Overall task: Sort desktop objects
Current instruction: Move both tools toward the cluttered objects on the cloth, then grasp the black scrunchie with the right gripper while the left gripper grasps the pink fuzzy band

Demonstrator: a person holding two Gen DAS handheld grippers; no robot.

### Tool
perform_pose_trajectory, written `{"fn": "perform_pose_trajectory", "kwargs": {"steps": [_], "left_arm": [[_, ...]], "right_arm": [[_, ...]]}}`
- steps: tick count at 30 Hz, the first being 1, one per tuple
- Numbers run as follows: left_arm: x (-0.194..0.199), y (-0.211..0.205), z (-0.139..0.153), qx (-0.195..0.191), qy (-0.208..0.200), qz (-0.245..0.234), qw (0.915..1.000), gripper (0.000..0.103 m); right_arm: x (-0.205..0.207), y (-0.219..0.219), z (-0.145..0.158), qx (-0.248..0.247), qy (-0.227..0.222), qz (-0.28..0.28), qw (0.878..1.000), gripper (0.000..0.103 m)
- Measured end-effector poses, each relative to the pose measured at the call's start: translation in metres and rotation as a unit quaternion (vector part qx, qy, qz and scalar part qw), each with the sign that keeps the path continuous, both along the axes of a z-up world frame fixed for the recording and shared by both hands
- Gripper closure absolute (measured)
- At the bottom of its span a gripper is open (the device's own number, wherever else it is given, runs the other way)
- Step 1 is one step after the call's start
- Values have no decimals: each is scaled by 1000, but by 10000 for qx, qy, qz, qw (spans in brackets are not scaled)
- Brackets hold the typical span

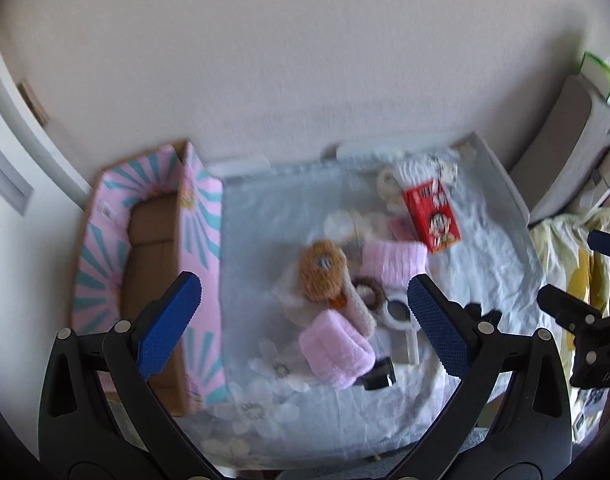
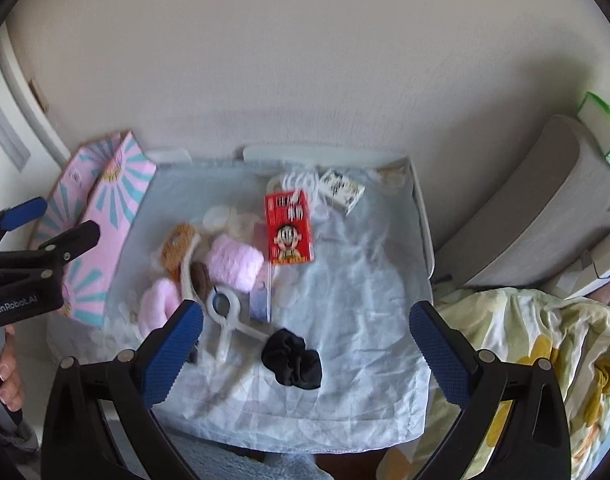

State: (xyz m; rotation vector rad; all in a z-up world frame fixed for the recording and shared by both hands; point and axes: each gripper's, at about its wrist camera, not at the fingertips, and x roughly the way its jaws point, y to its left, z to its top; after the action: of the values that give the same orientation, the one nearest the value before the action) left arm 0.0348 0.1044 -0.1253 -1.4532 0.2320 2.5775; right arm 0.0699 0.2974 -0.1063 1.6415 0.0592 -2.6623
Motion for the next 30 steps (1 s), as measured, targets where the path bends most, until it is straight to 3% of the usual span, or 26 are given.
{"fn": "perform_pose_trajectory", "kwargs": {"steps": [4,11,21,27,30], "left_arm": [[1,10,-36,-21,-329,-24,9995,0],[-2,17,-82,-199,-274,140,9993,0],[3,18,-114,-230,-364,116,9990,1],[13,17,-128,-215,-532,32,9983,1],[19,14,-133,-183,-536,103,9983,1]], "right_arm": [[0,-5,-35,-4,-317,303,9990,0],[-5,2,-86,-151,-658,367,9970,0],[-5,2,-124,-85,-797,364,9961,2],[-2,3,-138,-45,-905,348,9953,14],[1,5,-143,-43,-980,363,9945,29]]}}
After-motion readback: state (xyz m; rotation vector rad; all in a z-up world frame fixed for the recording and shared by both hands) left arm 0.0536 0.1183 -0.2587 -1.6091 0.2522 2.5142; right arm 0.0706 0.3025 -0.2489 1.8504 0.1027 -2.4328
